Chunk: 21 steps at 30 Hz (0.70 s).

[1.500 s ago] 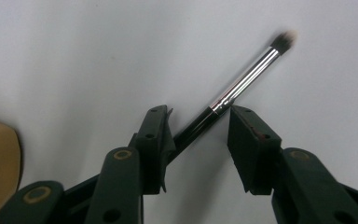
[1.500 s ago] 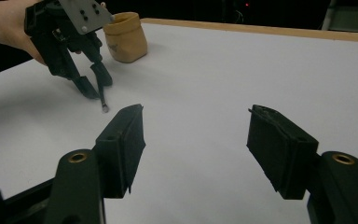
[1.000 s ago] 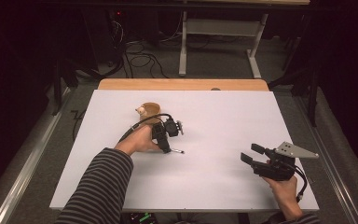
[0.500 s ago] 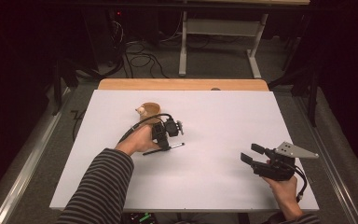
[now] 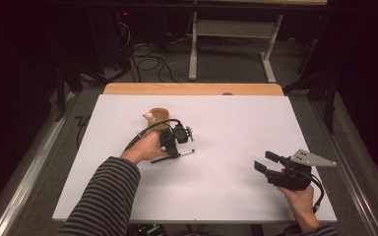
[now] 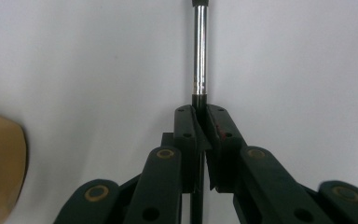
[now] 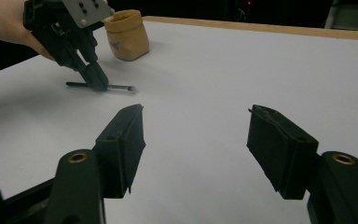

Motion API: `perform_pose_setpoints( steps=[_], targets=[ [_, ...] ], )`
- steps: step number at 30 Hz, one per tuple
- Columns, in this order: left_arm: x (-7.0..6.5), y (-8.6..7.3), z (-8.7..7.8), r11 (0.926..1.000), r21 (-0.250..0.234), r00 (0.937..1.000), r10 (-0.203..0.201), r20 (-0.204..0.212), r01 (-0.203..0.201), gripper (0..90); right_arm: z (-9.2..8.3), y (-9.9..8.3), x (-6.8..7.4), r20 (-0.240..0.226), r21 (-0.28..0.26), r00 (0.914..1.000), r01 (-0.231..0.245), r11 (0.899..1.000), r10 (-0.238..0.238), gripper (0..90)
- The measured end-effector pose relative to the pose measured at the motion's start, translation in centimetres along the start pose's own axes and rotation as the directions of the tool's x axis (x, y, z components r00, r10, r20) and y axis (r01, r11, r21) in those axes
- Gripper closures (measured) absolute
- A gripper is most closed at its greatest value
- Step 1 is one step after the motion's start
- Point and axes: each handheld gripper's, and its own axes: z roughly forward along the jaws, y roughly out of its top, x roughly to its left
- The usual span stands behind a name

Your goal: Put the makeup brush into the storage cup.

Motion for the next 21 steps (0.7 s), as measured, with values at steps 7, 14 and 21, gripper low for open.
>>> perform_pose_setpoints(
  steps=[7,14,21],
  targets=[
    [0.0,-0.3,-1.1,0.9984,-0.052,0.9998,-0.021,-0.001,0.021,83.5,0.0,0.0,0.0,0.001,0.002,1.0000,0.000,1.000,0.000,37.4],
    [0.0,-0.5,-1.9,0.9924,-0.117,0.9993,-0.036,0.005,0.036,83.5,0.0,0.0,0.1,0.000,0.003,1.0000,0.002,1.000,-0.002,37.4],
    [0.2,-1.2,-2.6,0.9790,-0.190,0.9972,-0.073,0.015,0.075,83.5,0.1,0.0,0.1,0.000,0.004,1.0000,0.007,1.000,-0.007,37.4]
  ],
)
